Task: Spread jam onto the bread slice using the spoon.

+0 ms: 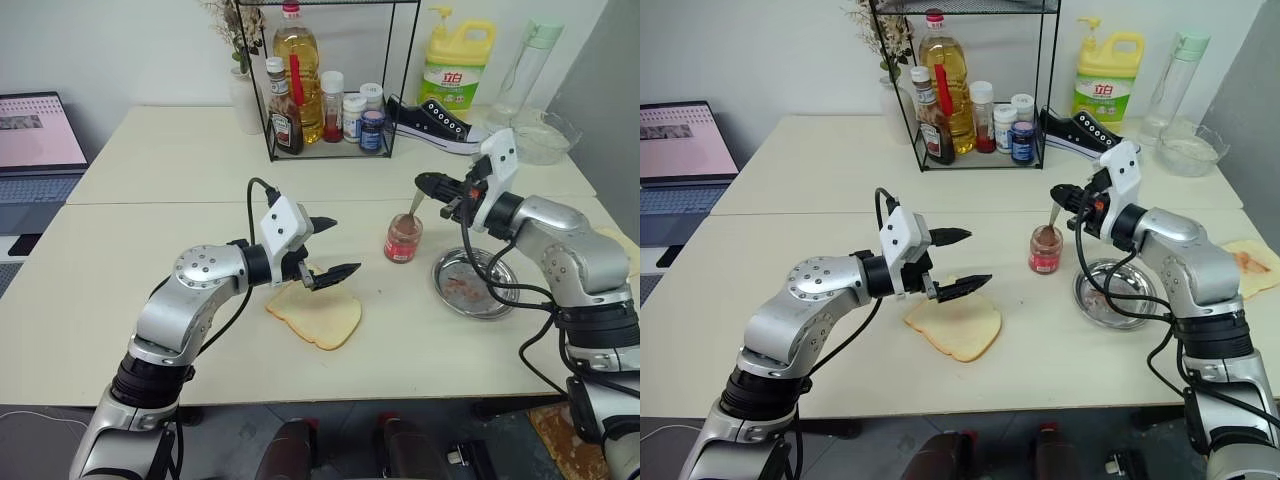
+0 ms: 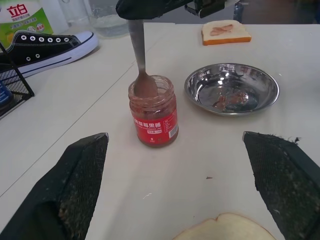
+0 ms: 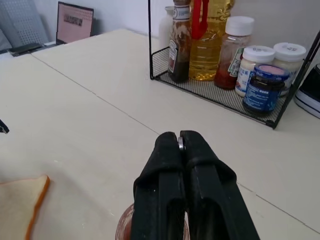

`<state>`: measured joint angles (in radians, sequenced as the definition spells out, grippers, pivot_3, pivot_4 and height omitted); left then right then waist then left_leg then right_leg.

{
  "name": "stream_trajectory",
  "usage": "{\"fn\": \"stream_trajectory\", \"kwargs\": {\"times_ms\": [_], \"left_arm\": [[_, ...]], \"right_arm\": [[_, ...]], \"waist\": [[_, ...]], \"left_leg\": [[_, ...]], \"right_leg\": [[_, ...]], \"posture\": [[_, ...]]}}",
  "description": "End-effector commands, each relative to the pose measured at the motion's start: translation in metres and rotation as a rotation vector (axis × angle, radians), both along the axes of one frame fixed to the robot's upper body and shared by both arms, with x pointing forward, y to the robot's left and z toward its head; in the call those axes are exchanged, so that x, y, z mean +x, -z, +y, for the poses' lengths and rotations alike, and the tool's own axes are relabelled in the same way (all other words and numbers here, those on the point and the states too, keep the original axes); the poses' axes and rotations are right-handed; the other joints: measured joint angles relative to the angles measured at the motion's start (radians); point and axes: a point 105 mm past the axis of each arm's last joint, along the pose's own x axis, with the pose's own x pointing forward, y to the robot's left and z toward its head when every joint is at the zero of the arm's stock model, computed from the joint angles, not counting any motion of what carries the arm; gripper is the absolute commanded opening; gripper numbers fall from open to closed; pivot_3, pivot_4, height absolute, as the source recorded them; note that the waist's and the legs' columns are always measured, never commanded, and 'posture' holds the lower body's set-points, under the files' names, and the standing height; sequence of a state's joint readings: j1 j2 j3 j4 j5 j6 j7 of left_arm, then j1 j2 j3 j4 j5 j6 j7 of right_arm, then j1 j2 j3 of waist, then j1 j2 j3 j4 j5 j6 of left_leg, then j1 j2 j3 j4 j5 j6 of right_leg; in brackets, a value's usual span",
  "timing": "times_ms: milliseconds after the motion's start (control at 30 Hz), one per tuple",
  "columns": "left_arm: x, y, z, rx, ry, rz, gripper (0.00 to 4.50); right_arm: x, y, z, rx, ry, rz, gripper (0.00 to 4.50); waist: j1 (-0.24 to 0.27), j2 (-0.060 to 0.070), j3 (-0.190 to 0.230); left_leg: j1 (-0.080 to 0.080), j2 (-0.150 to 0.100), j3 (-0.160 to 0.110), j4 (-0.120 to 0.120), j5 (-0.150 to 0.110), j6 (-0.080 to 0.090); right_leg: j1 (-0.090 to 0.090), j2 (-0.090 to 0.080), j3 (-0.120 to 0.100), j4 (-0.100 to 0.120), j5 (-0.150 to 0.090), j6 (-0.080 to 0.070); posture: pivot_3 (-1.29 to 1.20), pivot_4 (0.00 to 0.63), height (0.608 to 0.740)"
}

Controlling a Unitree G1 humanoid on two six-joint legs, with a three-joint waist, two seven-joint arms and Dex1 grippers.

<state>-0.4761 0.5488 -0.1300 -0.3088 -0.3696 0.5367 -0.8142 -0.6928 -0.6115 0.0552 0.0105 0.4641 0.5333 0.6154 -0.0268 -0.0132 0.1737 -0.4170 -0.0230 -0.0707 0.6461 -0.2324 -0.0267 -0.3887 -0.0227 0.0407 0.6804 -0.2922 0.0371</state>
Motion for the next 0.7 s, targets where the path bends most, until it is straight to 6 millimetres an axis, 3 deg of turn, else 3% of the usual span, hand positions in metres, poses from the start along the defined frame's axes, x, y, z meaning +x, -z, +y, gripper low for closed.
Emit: {"fn": "stream_trajectory", "kwargs": {"times_ms": [33, 300, 500, 700], "left_arm": [[-0.004, -0.015, -0.001, 0.002, 0.001, -0.068, 4.50], [-0.004, -0.014, 0.001, 0.007, -0.003, -0.068, 4.50], [-0.003, -0.014, 0.002, 0.009, -0.011, -0.069, 4.50], [-0.003, -0.015, 0.002, 0.010, -0.010, -0.071, 4.50]], "right_arm": [[-0.002, 0.001, 0.003, -0.054, -0.016, -0.069, 0.04], [-0.004, 0.016, 0.005, -0.062, -0.023, -0.033, 0.04], [-0.003, 0.007, 0.008, 0.200, 0.005, 0.126, 0.04], [-0.001, -0.001, 0.002, 0.344, 0.052, 0.226, 0.04]], "waist": [[0.000, 0.000, 0.000], [0.000, 0.000, 0.000], [0.000, 0.000, 0.000], [-0.001, 0.000, 0.000]], "left_leg": [[0.000, 0.000, 0.000, 0.000, 0.000, 0.000], [0.000, 0.000, 0.000, 0.000, 0.000, 0.000], [0.000, 0.000, -0.001, 0.000, 0.000, 0.000], [0.000, 0.000, 0.000, 0.000, 0.000, 0.000]], "right_leg": [[0.000, 0.000, 0.000, 0.000, 0.000, 0.000], [0.000, 0.000, 0.000, 0.000, 0.000, 0.000], [0.000, 0.000, 0.000, 0.000, 0.000, 0.000], [0.000, 0.000, 0.000, 0.000, 0.000, 0.000]], "posture": [[0.00, 0.150, 0.740], [0.00, 0.150, 0.740], [0.00, 0.150, 0.740], [0.00, 0.150, 0.740]]}}
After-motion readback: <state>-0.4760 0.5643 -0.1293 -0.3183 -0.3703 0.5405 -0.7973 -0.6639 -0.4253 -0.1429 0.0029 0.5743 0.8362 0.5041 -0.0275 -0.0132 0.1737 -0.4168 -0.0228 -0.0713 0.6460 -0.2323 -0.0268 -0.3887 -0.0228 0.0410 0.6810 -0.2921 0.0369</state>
